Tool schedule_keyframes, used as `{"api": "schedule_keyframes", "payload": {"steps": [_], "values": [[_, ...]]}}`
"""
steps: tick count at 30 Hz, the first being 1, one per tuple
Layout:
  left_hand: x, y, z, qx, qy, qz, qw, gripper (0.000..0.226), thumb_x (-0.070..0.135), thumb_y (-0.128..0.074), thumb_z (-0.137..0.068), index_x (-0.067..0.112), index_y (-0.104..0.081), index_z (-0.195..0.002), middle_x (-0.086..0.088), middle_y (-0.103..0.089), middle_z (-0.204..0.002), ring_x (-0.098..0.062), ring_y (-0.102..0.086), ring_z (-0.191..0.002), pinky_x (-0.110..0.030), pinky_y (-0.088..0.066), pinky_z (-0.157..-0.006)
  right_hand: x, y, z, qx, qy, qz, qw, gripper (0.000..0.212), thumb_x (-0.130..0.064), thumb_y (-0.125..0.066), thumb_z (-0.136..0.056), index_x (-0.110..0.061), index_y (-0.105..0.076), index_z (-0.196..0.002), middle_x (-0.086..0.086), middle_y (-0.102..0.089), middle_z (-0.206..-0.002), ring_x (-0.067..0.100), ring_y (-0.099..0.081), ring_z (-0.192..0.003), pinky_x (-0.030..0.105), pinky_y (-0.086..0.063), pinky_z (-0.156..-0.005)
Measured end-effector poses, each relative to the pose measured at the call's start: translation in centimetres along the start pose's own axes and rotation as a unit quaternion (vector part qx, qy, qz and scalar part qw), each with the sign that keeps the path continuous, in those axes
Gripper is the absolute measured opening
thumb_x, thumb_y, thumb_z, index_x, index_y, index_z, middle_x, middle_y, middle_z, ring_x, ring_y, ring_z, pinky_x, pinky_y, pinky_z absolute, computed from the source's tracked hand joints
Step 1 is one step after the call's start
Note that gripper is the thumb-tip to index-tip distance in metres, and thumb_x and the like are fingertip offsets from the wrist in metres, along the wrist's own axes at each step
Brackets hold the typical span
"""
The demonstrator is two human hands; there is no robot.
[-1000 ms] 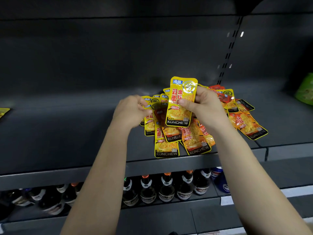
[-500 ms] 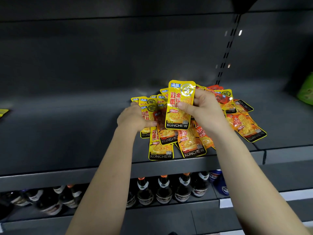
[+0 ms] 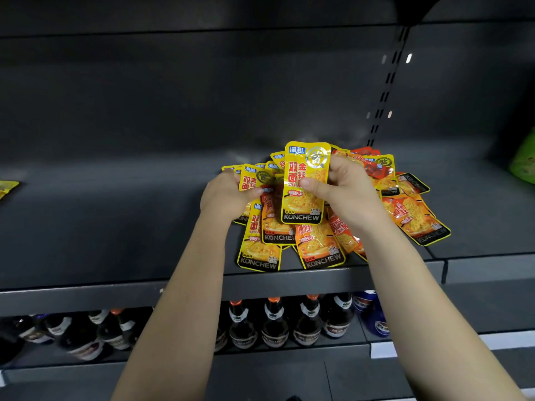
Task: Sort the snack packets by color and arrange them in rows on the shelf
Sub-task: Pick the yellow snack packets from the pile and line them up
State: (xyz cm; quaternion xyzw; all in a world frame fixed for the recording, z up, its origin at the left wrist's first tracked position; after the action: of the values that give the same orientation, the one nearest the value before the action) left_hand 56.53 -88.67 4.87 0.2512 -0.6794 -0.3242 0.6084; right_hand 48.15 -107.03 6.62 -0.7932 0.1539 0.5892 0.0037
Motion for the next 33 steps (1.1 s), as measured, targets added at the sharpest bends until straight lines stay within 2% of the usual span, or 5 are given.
{"api": "schedule_keyframes", "payload": {"steps": [4, 7, 18, 26, 33], "values": [[0.0, 0.0, -0.1, 0.035, -0.002, 0.015, 0.999, 0.024, 0.036, -0.069, -0.087, 0.018, -0.054, -0.088, 0.009, -0.054, -0.085, -0.020, -0.057, -0.094, -0.037, -0.045, -0.082, 0.0, 0.3, 0.2, -0.003, 0.000, 0.001, 1.000, 0.023, -0.008, -0.070, -0.086, -0.006, -0.067, -0.108, 0.001, -0.075, -0.099, 0.014, -0.072, -0.092, 0.033, -0.059, -0.081], [-0.5, 1.0, 0.0, 0.103, 0.009, 0.019, 0.995, 0.040, 0.036, -0.070, -0.086, 0.014, -0.056, -0.115, 0.002, -0.063, -0.103, -0.024, -0.061, -0.102, -0.033, -0.042, -0.077, 0.0, 0.5, 0.2, -0.004, -0.001, 0.001, 1.000, 0.023, -0.008, -0.070, -0.086, -0.005, -0.067, -0.108, 0.001, -0.075, -0.098, 0.014, -0.072, -0.091, 0.032, -0.059, -0.081], [-2.5, 5.3, 4.3, 0.185, -0.025, 0.008, 0.982, 0.020, 0.031, -0.068, -0.087, 0.015, -0.066, -0.098, -0.002, -0.071, -0.091, -0.024, -0.063, -0.084, -0.034, -0.048, -0.075, -0.6, -2.5, 0.6, -0.055, -0.004, -0.012, 0.998, 0.023, -0.005, -0.070, -0.085, -0.003, -0.066, -0.108, 0.002, -0.075, -0.097, 0.013, -0.073, -0.088, 0.026, -0.058, -0.075], [-5.9, 10.2, 8.6, 0.233, 0.033, -0.096, 0.967, 0.021, 0.031, -0.064, -0.089, 0.019, -0.062, -0.106, -0.008, -0.067, -0.098, -0.037, -0.057, -0.099, -0.051, -0.039, -0.098, -1.9, -7.1, 0.6, -0.083, 0.010, 0.052, 0.995, 0.017, -0.010, -0.077, -0.080, -0.014, -0.071, -0.096, 0.000, -0.076, -0.090, 0.017, -0.073, -0.083, 0.041, -0.059, -0.078], [-10.5, 15.0, 11.8, 0.269, 0.064, -0.120, 0.954, 0.019, 0.028, -0.064, -0.090, 0.021, -0.062, -0.108, -0.010, -0.067, -0.101, -0.038, -0.055, -0.104, -0.043, -0.032, -0.093, -3.6, -13.1, 0.8, -0.097, 0.066, 0.175, 0.978, 0.016, -0.024, -0.080, -0.074, -0.015, -0.070, -0.083, 0.003, -0.072, -0.078, 0.027, -0.067, -0.077, 0.044, -0.055, -0.073]]}}
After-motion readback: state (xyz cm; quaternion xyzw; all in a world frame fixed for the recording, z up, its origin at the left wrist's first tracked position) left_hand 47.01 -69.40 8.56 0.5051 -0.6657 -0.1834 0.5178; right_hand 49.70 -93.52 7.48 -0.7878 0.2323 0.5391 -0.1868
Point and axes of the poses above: each hand's wrist, its own z-axis away from the middle knuckle, its own y-axis out of the back of the hand, x = y × z, the point moved 5 cm from there along -z, towards the middle knuckle
